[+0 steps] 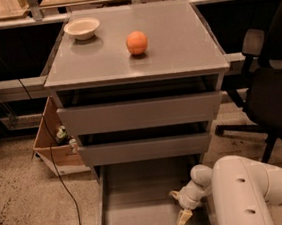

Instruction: Open bottom drawer

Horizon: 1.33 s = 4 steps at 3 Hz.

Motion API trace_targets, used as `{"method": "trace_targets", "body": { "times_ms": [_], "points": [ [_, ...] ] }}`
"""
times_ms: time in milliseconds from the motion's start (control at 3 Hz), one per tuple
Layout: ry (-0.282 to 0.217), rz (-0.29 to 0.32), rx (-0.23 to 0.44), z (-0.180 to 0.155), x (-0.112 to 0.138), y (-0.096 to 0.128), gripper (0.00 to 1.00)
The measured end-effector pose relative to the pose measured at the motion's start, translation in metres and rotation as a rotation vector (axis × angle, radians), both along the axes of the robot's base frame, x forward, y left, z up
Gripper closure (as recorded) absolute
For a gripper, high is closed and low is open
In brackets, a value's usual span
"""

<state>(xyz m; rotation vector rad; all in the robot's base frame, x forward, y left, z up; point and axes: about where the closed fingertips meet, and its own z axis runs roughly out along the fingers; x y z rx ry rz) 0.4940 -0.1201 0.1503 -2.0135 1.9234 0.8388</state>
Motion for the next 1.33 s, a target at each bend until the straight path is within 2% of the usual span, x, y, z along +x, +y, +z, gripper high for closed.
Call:
{"method": "trace_targets", "body": {
  "times_ms": [333,667,1000,1333],
  "points": [
    [-0.037,0.005,0.022,0.009,-0.002,0.001,0.19],
    [-0.146,0.008,0.051,0.038,0.002,0.001,0.43],
    [-0.250,0.021,0.086,0.083,-0.003,-0.002,0.66],
    [-0.259,0.021,0.091,0.091,-0.006,-0.003,0.67]
  ]
}}
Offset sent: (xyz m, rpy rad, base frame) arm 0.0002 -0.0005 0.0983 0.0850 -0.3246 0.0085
